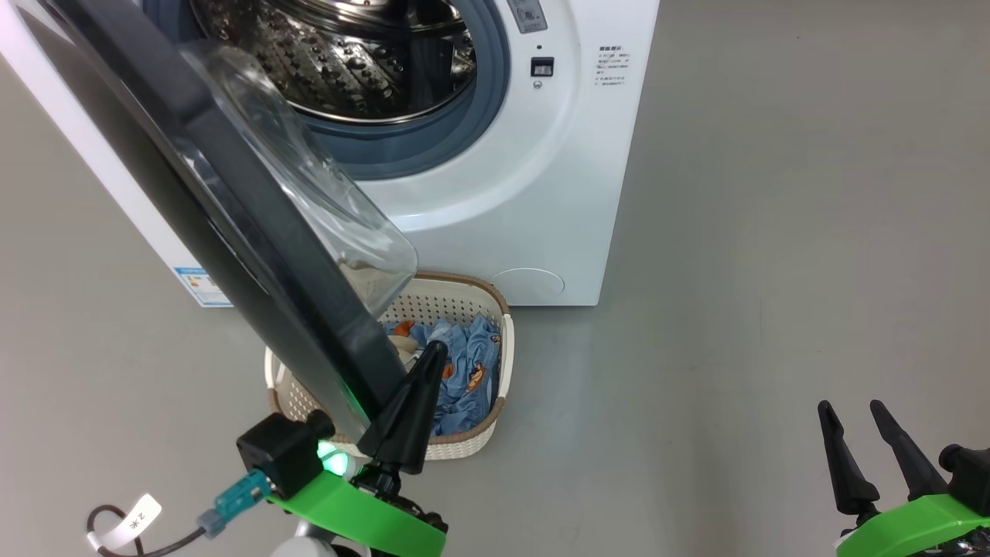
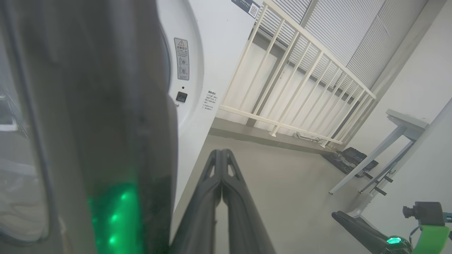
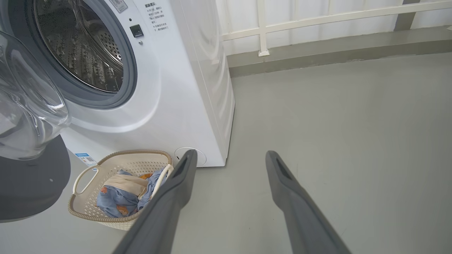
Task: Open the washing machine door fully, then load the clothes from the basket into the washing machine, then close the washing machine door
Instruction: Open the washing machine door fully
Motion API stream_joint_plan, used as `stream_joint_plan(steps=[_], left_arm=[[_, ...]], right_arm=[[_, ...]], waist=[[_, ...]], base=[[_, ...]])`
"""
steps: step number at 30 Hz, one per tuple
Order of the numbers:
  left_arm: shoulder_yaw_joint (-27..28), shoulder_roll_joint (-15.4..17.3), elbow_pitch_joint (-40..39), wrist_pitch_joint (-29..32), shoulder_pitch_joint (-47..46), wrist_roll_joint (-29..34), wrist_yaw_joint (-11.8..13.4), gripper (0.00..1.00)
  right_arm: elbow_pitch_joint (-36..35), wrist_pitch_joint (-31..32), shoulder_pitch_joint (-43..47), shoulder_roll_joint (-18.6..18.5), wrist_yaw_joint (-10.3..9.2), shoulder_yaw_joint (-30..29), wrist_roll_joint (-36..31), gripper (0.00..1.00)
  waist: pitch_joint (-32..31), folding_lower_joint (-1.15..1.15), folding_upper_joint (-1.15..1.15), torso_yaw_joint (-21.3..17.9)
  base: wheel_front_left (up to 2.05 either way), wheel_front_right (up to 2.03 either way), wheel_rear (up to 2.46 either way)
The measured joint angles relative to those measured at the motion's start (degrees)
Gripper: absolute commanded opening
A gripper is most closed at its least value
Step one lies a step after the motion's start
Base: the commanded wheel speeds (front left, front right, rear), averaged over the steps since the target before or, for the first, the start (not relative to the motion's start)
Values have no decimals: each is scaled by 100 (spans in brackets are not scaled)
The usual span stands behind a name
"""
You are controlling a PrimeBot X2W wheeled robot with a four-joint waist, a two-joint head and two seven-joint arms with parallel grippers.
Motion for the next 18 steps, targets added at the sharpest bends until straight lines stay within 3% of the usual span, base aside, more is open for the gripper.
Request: stream_joint_plan(steps=[18], left_arm=[[137,-156,208,8,19,-12,-93,0]], right_arm=[[-58,0,2,-19,0,38,0,100]], waist=[[-60,0,0,227]], base=[[0,0,0]])
